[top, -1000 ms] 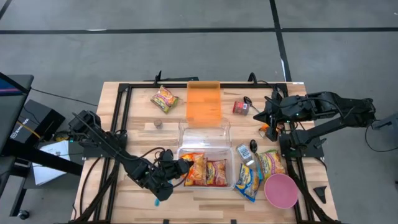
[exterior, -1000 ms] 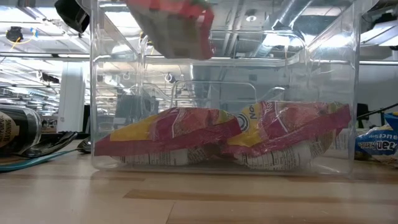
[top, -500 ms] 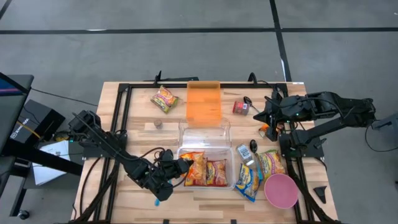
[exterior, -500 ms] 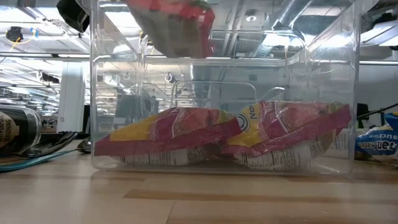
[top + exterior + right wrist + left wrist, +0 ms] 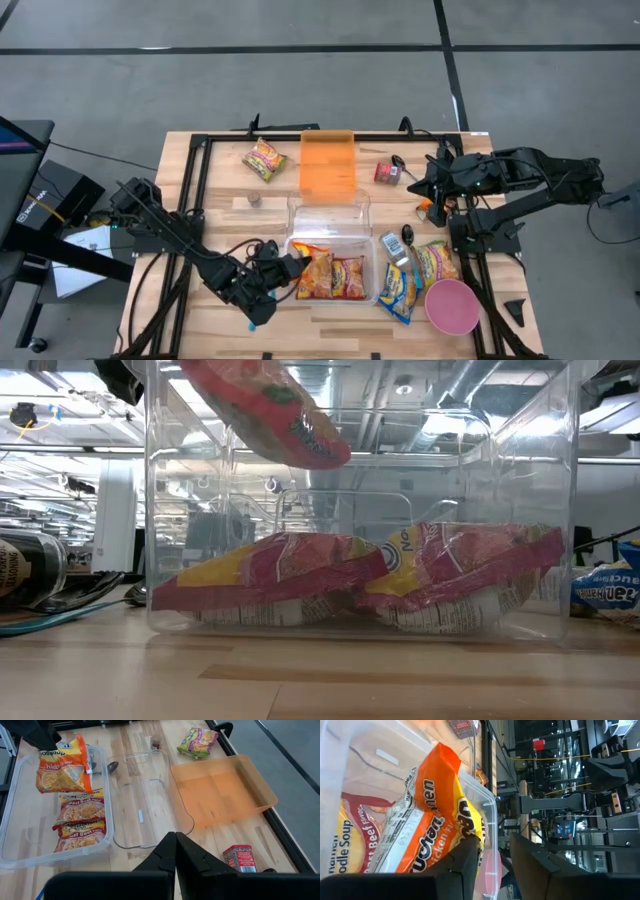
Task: Pick & Place Food Item
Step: Put the orange noodle pack into the white transparent bin
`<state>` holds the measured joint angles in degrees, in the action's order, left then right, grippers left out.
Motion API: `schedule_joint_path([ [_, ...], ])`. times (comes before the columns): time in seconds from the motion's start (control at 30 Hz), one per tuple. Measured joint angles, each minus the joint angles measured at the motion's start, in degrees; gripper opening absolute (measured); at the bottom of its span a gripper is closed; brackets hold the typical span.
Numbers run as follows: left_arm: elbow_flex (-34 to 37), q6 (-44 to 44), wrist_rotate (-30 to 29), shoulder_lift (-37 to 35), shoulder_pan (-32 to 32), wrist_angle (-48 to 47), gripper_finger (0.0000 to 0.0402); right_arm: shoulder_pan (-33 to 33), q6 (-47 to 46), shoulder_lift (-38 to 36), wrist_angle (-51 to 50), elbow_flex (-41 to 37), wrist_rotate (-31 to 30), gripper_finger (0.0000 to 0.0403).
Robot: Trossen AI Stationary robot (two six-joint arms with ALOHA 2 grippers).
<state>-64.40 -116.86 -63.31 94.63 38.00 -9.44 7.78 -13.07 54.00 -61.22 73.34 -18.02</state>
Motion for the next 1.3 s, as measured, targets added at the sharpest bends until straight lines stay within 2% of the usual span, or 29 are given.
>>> schedule_joint_path([
  [0.3,-0.02,-0.42,-0.10,-0.04,-0.09,4.83,0.0111,-0.01,0.01,0.00,0.00,0.00,0.00,0.0000],
  [0.63,0.00,0.66,3.30,-0.07,0.61,0.69,0.0107,-0.01,0.42,0.00,-0.01,0.00,0.02,0.0000],
  [1.3,0.00,0.19,3.68,-0.07,0.55,-0.59,0.0107,-0.01,1.08,0.00,-0.01,0.02,0.11,0.0000],
])
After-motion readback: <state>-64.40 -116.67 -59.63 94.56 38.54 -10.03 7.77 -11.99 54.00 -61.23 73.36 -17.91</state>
